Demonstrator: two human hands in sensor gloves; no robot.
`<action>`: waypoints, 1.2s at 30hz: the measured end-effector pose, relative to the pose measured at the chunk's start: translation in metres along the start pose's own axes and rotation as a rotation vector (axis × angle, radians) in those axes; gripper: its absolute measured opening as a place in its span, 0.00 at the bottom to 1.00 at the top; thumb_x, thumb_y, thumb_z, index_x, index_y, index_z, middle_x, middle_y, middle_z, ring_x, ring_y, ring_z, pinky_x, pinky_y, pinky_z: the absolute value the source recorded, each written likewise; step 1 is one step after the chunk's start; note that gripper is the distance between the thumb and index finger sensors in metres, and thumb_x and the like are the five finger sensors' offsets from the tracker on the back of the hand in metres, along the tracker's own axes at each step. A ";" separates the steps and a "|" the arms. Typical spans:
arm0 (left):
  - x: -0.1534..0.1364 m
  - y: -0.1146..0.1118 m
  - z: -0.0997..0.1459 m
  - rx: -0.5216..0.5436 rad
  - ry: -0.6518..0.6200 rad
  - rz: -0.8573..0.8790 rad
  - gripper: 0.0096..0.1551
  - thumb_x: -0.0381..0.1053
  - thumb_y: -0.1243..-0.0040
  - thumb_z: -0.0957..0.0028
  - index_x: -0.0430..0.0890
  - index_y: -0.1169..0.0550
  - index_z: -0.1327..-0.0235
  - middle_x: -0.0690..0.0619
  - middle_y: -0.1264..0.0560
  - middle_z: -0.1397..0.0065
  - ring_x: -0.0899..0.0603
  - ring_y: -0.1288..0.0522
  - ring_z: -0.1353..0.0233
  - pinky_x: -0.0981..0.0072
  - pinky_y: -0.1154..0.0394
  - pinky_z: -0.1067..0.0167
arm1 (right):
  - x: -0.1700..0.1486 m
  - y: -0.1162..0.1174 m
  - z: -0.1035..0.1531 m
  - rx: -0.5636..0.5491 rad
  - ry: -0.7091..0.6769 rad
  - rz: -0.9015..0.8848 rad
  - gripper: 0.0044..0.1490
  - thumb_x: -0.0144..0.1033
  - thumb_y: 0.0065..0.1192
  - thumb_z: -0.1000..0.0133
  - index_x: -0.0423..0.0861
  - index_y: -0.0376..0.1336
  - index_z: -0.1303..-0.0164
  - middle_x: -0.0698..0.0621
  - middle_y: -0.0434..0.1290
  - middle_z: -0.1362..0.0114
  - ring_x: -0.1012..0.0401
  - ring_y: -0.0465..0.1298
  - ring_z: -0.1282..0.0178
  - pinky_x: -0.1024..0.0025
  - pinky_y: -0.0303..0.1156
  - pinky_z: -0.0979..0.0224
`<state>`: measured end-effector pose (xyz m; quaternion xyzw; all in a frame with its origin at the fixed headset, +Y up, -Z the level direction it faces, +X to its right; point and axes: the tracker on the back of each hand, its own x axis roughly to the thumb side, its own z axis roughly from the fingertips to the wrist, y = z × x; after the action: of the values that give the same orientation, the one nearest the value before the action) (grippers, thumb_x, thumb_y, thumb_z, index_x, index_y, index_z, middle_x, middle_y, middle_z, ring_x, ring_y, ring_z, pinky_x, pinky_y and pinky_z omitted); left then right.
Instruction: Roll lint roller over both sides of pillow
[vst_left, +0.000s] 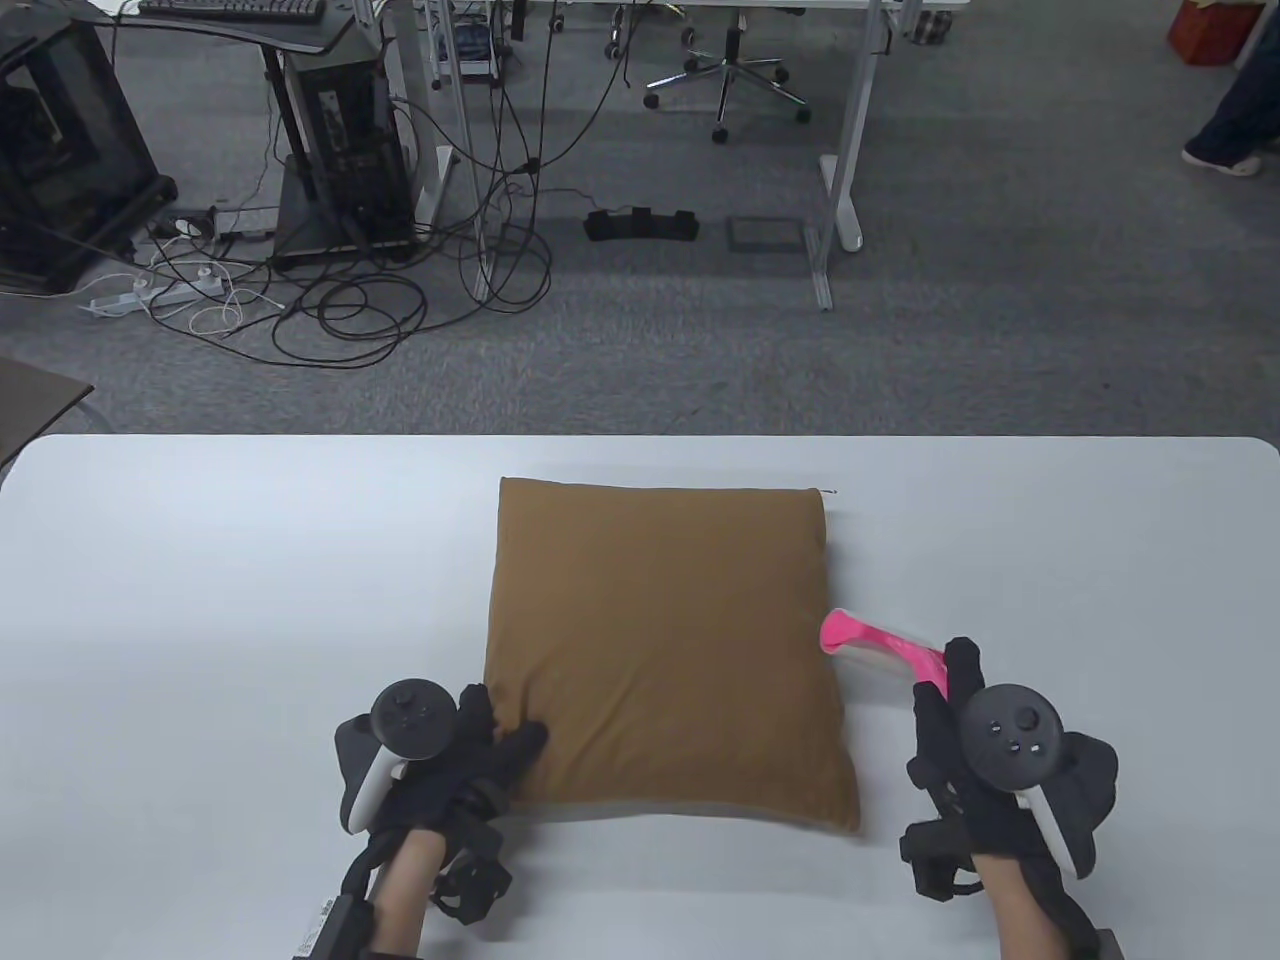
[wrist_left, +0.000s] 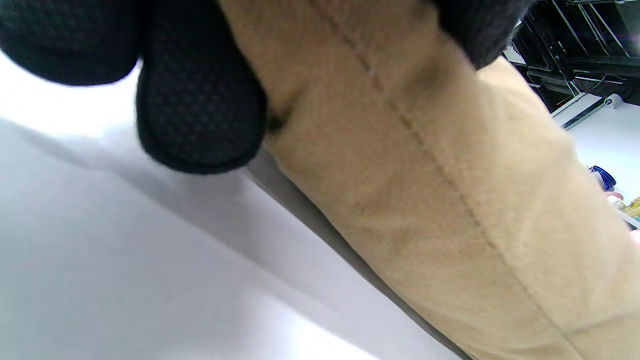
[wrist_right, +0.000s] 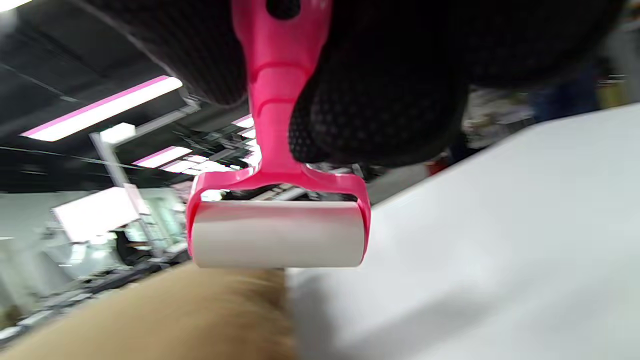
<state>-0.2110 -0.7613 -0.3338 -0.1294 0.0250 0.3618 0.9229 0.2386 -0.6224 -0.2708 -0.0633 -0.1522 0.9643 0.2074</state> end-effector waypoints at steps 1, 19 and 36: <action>0.000 0.000 0.000 0.001 0.000 -0.001 0.57 0.70 0.44 0.50 0.33 0.47 0.24 0.34 0.23 0.39 0.42 0.14 0.64 0.47 0.20 0.61 | 0.007 -0.004 0.006 -0.008 -0.042 0.002 0.35 0.44 0.57 0.36 0.43 0.58 0.20 0.40 0.84 0.53 0.55 0.83 0.68 0.55 0.78 0.61; 0.003 -0.001 -0.001 0.025 -0.020 -0.033 0.57 0.69 0.44 0.51 0.32 0.47 0.25 0.36 0.21 0.42 0.47 0.14 0.73 0.52 0.19 0.69 | 0.063 0.056 0.022 0.009 -0.154 0.349 0.32 0.46 0.48 0.34 0.46 0.58 0.20 0.47 0.83 0.58 0.61 0.80 0.76 0.59 0.78 0.68; 0.002 0.000 -0.002 0.007 -0.019 0.011 0.58 0.69 0.42 0.51 0.32 0.47 0.25 0.36 0.22 0.42 0.46 0.15 0.72 0.50 0.20 0.66 | 0.049 0.123 -0.104 0.275 0.082 0.020 0.43 0.44 0.52 0.34 0.51 0.38 0.15 0.40 0.75 0.37 0.58 0.80 0.69 0.57 0.78 0.63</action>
<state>-0.2095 -0.7605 -0.3361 -0.1225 0.0183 0.3679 0.9216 0.1664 -0.6809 -0.4119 -0.0752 -0.0092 0.9746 0.2107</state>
